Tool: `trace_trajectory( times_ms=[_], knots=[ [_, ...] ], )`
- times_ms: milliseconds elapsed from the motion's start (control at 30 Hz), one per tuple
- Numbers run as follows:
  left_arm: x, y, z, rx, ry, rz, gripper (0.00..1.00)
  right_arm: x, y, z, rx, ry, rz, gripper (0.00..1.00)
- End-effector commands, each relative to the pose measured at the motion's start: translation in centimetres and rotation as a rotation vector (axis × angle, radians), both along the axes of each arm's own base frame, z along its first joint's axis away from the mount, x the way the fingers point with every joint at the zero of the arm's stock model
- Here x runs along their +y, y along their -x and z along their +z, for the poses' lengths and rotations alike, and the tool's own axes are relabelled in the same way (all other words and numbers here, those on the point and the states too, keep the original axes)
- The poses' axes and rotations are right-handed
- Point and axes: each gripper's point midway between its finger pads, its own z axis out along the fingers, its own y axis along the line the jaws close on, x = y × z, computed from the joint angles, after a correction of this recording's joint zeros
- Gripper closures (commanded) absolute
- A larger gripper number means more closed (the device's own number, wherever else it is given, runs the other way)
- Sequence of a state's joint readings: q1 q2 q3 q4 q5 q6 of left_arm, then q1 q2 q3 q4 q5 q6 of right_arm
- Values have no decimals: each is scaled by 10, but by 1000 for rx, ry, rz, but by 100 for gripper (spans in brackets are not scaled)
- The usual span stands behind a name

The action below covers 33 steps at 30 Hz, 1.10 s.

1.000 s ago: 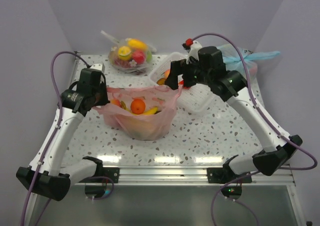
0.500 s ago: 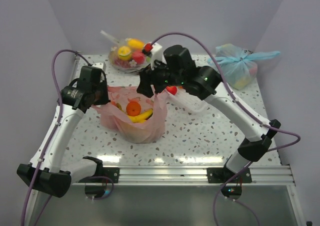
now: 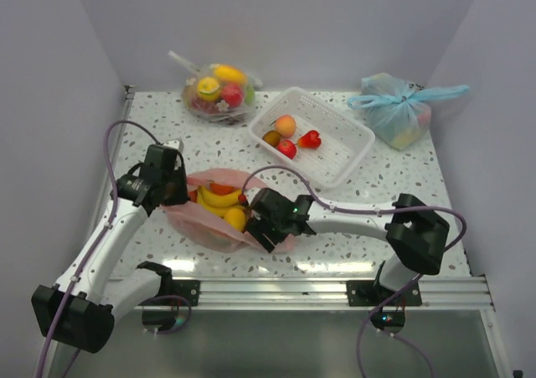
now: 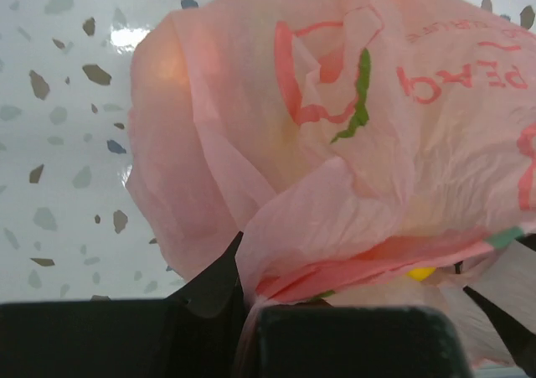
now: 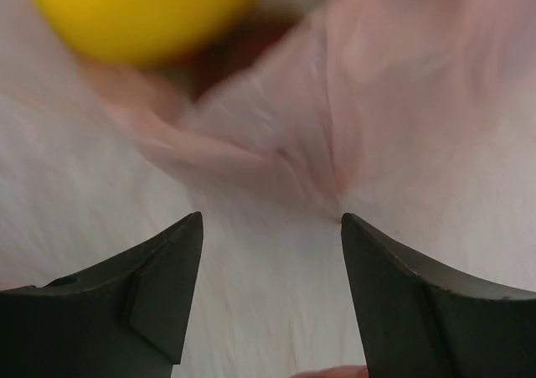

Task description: Untie the knot of the plastic bag and take out the fruit

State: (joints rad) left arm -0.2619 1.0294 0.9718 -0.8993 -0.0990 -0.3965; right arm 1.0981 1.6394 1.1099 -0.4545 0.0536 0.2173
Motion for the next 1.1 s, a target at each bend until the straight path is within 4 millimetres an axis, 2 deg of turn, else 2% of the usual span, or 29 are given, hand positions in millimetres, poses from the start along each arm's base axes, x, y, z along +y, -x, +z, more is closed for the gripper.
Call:
trace_trajectory(
  times_ms=[0, 33, 100, 167, 200, 300, 333, 400, 433, 533, 600, 667, 700, 733, 767, 833, 867, 933, 967, 1067],
  knots=[
    [-13, 0, -7, -46, 101, 7, 100, -11, 2, 7, -78, -83, -75, 29],
    [-13, 3, -11, -39, 105, 7, 100, -21, 10, -6, -63, -52, -70, 25],
    [-13, 11, -18, -34, 113, 6, 100, -31, 16, -13, -54, -32, -70, 18],
    [-12, 15, -21, -44, 114, 3, 100, -34, 17, -12, -60, -24, -72, 9],
    [-11, 16, -21, -49, 111, -6, 100, -35, 17, -5, -68, -27, -62, 7],
    [-12, 18, -22, -59, 111, -29, 100, -19, 18, 28, -77, -104, -23, 3],
    [-11, 18, -22, -59, 101, -41, 100, -6, 15, 50, -91, -157, -16, 3],
    [-15, 19, -21, -60, 114, -64, 100, 4, 13, 74, -111, -209, -4, 3],
    [-15, 19, -20, -60, 114, -69, 100, 13, 8, 95, -138, -253, -8, 4],
    [-16, 18, -18, -62, 112, -74, 100, 29, -3, 117, -187, -311, -13, 11],
    [-16, 18, -17, -65, 111, -81, 100, 40, -10, 118, -200, -327, -17, 23],
    [-16, 19, -17, -70, 108, -93, 100, 54, -14, 104, -183, -309, -17, 30],
    [-16, 18, -16, -75, 106, -99, 100, 65, -15, 104, -184, -334, -16, 35],
    [-17, 19, -16, -77, 111, -105, 100, 71, -15, 97, -176, -335, -13, 37],
    [-20, 18, -15, -83, 123, -114, 100, 81, -8, 80, -143, -322, 18, 38],
    [-23, 18, -14, -94, 137, -122, 100, 98, 0, 70, -124, -334, 61, 43],
    [-23, 18, -13, -97, 139, -123, 100, 108, 18, 53, -84, -314, 135, 46],
    [-23, 17, -12, -105, 143, -119, 100, 119, 40, 42, -34, -330, 219, 54],
    [-22, 16, -12, -106, 140, -108, 100, 125, 65, 33, 39, -342, 308, 55],
    [-19, 15, -13, -115, 137, -86, 100, 125, 105, 23, 153, -332, 441, 60]
  ],
)
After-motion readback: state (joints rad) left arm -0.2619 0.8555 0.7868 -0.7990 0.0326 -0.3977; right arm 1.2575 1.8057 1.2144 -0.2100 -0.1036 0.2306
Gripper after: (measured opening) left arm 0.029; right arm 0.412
